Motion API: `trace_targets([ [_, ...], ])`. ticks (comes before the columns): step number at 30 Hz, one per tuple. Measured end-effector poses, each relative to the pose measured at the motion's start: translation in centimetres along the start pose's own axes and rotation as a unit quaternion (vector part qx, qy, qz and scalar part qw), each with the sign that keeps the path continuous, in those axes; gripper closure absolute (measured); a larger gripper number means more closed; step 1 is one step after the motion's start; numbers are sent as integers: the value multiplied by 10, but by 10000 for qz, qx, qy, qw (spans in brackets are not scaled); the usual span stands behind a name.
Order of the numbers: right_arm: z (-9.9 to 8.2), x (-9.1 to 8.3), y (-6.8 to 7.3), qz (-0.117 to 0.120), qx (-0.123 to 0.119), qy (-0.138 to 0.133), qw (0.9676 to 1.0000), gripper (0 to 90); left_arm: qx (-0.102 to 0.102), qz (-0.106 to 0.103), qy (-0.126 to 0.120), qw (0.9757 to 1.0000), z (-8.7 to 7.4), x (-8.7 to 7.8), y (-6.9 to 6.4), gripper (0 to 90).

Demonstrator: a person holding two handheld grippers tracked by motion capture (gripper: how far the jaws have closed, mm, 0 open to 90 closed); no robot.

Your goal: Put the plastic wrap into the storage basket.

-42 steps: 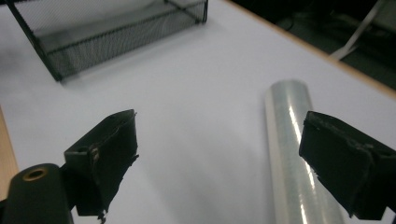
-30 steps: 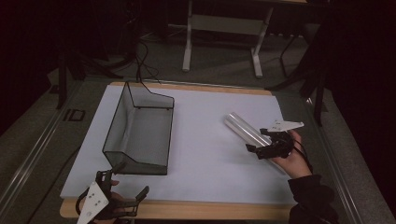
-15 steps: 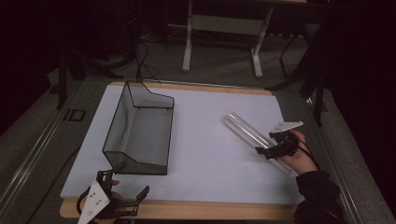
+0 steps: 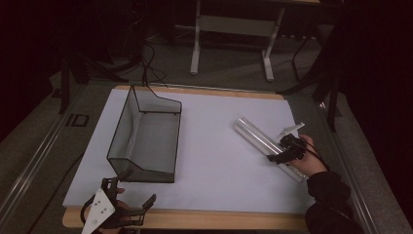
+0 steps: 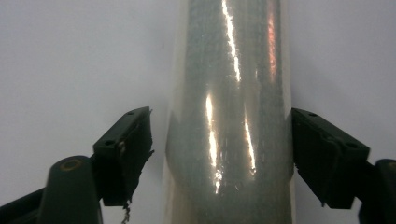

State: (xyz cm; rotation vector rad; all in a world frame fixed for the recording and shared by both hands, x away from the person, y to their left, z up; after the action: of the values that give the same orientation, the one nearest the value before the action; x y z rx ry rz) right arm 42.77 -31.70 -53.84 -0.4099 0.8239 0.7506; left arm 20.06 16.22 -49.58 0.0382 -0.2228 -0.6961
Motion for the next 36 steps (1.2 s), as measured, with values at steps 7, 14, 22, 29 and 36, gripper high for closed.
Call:
trace_targets([
  [7, 1, 12, -7, 78, -3, 486, 9988, 300, 6, -13, 12, 10000, -1, 1, 0, 45],
  [14, 0, 20, -10, 417, 373, 653, 9963, 314, 4, -27, 26, 10000, -1, 1, -1, 45],
  [22, 5, 29, 0, 236, 62, 1309, 9911, 261, 51, -69, 61, 9999, -2, 2, -3, 45],
  [29, 7, 26, 0, 16, 290, 1259, 9916, 323, 36, -31, 79, 10000, -3, 3, -1, 45],
  [36, 16, 20, 5, -61, 883, 1157, 9893, 324, 67, -24, 67, 10000, -2, 3, -2, 45],
])
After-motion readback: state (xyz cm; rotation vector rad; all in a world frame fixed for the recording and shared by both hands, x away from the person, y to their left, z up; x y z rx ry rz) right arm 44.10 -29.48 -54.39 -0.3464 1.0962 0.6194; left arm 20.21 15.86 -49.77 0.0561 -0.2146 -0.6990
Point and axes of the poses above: each handheld gripper's, and its own axes: x roughly forward along the jaws, z roughly out of its top, y roughly to its left, the point moved 5 cm from there along x, roughly forward along the jaws, and after that the axes turned 10 degrees about -y, right-handed, at the moved point
